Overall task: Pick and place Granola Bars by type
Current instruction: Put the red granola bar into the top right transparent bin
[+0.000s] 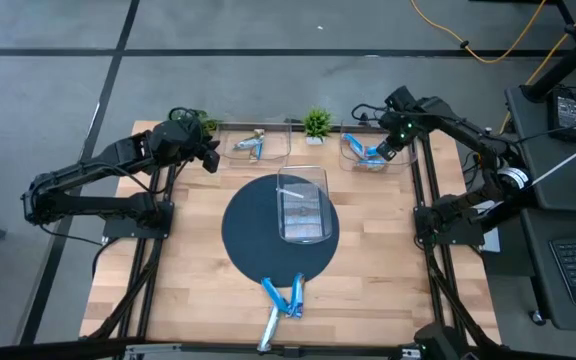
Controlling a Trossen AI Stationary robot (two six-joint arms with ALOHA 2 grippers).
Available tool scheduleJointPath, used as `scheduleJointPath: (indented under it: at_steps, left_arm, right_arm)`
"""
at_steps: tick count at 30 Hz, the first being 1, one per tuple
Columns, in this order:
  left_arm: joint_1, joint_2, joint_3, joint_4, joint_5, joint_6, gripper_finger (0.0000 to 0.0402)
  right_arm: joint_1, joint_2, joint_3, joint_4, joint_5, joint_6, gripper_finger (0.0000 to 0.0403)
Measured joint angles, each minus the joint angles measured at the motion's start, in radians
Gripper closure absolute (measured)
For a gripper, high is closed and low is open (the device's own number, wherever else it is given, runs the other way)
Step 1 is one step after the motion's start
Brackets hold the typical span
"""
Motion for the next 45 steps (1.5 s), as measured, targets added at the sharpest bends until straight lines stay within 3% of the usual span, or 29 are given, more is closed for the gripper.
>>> scheduleJointPath:
  at_steps: [6,15,33,45]
  left_arm:
    - [0.0,0.006,0.0,-0.001,-0.028,0.002,0.0274]
    - [0.0,0.058,0.0,0.0,-0.028,0.021,0.0274]
    - [0.0,0.147,0.0,0.015,0.074,0.021,0.0274]
    - [-0.043,0.146,0.0,0.016,0.078,0.018,0.0274]
  right_arm:
    - [-0.003,0.001,-0.083,0.1,0.0,0.049,0.0381]
    - [-0.017,0.0,-0.102,0.159,0.042,0.089,0.0381]
    - [-0.021,0.118,-0.102,0.187,0.045,0.113,0.0381]
    - [-0.021,0.133,-0.102,0.222,0.045,0.138,0.0334]
